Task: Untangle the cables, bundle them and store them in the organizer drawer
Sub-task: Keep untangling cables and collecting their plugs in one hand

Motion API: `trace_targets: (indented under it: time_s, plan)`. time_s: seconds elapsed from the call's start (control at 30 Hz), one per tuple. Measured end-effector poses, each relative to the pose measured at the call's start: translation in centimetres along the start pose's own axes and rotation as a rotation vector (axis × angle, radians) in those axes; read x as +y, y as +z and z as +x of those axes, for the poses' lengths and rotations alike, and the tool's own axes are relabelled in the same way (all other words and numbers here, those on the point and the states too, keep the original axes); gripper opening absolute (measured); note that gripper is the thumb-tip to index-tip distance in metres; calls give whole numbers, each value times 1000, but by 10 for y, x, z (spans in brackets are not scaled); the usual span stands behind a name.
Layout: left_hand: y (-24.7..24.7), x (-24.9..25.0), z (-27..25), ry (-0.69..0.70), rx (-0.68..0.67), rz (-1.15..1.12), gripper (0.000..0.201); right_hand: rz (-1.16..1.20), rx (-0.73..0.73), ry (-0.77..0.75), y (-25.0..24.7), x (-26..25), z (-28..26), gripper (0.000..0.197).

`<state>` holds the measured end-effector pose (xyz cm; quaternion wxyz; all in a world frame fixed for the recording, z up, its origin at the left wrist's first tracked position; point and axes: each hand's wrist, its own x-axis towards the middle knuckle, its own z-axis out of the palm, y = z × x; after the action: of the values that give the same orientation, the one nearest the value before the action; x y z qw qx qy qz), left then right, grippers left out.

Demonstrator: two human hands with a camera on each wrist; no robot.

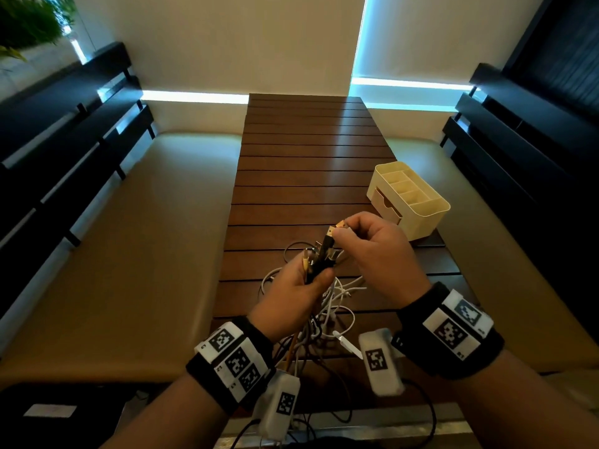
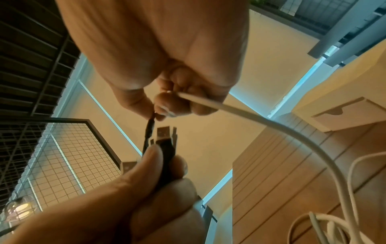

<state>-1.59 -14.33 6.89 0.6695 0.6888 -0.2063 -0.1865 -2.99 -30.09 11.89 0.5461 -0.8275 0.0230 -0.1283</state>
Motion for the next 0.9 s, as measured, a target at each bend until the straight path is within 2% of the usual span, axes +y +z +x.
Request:
trace_targets:
  time_s: [0.07, 0.17, 0.27, 0.33, 0.4, 0.53, 0.6, 0.63, 0.8, 0.9]
  plan:
    - [-3, -2, 0, 15, -14, -34, 5, -55, -27, -24, -2, -2, 0, 10]
    - [-4, 2, 0, 43, -38, -91, 26, -176, -131, -47, 0, -4, -1, 10]
    - [-4, 4, -1, 64, -31, -70, 36, -243, -179, -54, 4, -5, 0, 7]
    - [-6, 3, -2, 73, -14, -53, 34, -247, -183, -40, 5, -6, 1, 8]
    - [-9, -1, 0, 77, 18, -44, 19, -205, -172, -16, 6, -6, 1, 9]
    - [-15, -4, 2, 60, 109, -138, 22, -79, -129, 54, 7, -2, -3, 10]
    - [-18, -5, 2, 49, 148, -186, 10, 0, -150, 106, 8, -1, -4, 11]
    - [-18, -5, 2, 45, 157, -205, 10, 39, -176, 121, 8, 0, -4, 13]
    - [-14, 1, 2, 48, 179, -268, 45, 216, -256, 161, 20, 0, -12, 19]
    - [-13, 5, 3, 39, 184, -273, 50, 261, -202, 185, 25, 0, -14, 17]
